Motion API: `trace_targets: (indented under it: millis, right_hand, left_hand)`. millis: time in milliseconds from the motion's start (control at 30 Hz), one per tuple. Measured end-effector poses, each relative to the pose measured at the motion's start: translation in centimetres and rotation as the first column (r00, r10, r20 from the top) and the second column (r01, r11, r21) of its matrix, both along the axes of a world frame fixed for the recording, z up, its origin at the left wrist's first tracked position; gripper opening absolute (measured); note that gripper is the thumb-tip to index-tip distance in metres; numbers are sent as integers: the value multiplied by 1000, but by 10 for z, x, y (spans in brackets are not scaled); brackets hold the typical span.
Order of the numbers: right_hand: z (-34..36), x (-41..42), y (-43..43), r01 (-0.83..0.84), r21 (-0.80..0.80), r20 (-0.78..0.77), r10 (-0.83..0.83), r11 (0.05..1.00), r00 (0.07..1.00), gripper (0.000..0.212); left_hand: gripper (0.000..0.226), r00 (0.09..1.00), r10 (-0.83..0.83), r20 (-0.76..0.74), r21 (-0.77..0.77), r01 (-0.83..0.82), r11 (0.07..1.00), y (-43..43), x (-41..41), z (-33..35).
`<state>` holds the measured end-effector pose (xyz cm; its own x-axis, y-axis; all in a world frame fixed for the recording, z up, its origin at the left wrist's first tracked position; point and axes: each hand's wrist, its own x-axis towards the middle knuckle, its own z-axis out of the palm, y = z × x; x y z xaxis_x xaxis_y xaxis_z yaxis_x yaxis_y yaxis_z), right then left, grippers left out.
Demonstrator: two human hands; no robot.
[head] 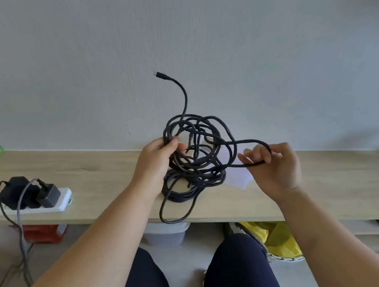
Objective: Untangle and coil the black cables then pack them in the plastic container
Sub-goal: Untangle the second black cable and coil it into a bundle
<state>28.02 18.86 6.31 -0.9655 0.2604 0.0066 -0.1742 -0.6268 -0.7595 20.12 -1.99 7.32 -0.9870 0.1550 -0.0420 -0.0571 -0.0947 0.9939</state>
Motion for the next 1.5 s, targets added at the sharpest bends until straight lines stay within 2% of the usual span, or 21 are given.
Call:
trace_targets:
  millis: [67,133,200,233,267,333,433,533,600,667,700,800,833,933,1000,1067,1133,1200,1333,1400,1500]
  right_hand:
    - [-10,0,5,7,-1,78,-7,1000,997,34]
    - [-19,-1,10,24,72,232,-40,997,972,48]
    - [-20,-5,12,-2,297,355,-109,955,929,41]
    - [-18,-6,12,-43,466,396,-165,884,903,31]
    - [-12,-8,11,-79,637,397,-238,767,886,21]
    - [6,-11,4,8,855,218,-373,519,902,8]
    - [36,-17,-27,144,972,-97,-246,183,965,15]
    - [34,-26,-57,-25,959,-9,-119,-282,993,29]
    - [30,-30,-63,-73,905,-25,-223,-419,975,37]
    - [25,-30,-61,-97,890,-34,-277,-445,960,33]
    - [21,-29,-57,-78,916,-23,-244,-393,969,27]
    - [4,-23,-44,46,999,-46,-8,-9,999,8]
    - [1,-21,-40,134,990,-137,83,38,987,10]
    - [-5,-17,-32,309,950,-308,248,35,919,14]
    - [-2,-12,-32,129,949,-180,160,288,970,12]
    - [-1,-9,-31,-55,779,-8,97,624,995,23]
    - [-4,-8,-31,-83,553,71,52,829,996,28]
    - [-3,-6,-32,-76,459,119,24,885,993,27]
    - [2,-6,-32,-122,751,158,2,649,987,23]
    - [4,-9,-32,-46,652,123,-46,757,991,29]
    - [5,-6,-24,23,204,76,-39,979,996,28]
  left_hand:
    - [23,1000,-4,-9,68,4,998,-3,1,-2]
    - [18,997,-25,-68,14,26,1000,-5,4,-5]
    - [13,989,-50,-141,-107,35,994,-5,6,-8]
    - [13,984,-55,-172,-174,25,985,-5,5,-9]
    - [14,977,-56,-205,-240,5,971,-5,5,-10]
    - [15,966,-68,-251,-338,-22,941,-4,4,-10]
    - [15,953,-90,-291,-381,-29,924,2,6,-12]
    - [13,934,-116,-337,-379,-22,925,10,12,-9]
    - [11,918,-129,-375,-388,-29,921,12,16,-7]
    - [13,896,-122,-426,-408,-70,910,10,21,-5]
    - [15,889,-105,-447,-416,-102,904,9,22,-4]
    - [24,900,70,-431,-388,-254,886,2,15,-4]
    - [29,910,146,-388,-376,-301,876,0,9,-3]
    - [33,933,291,-211,-364,-351,863,-7,-13,-11]
    - [30,942,309,-132,-349,-336,875,-11,-23,-18]
    - [28,942,311,-124,-348,-335,876,-14,-29,-21]
    - [26,941,296,-166,-373,-338,864,-13,-32,-19]
    - [26,932,271,-241,-414,-351,840,-11,-32,-17]
    - [26,900,185,-394,-589,-402,701,-5,-23,-13]
    - [25,912,192,-363,-600,-386,700,-4,-24,-12]
    - [31,911,378,-166,-422,-412,807,-13,-36,-12]
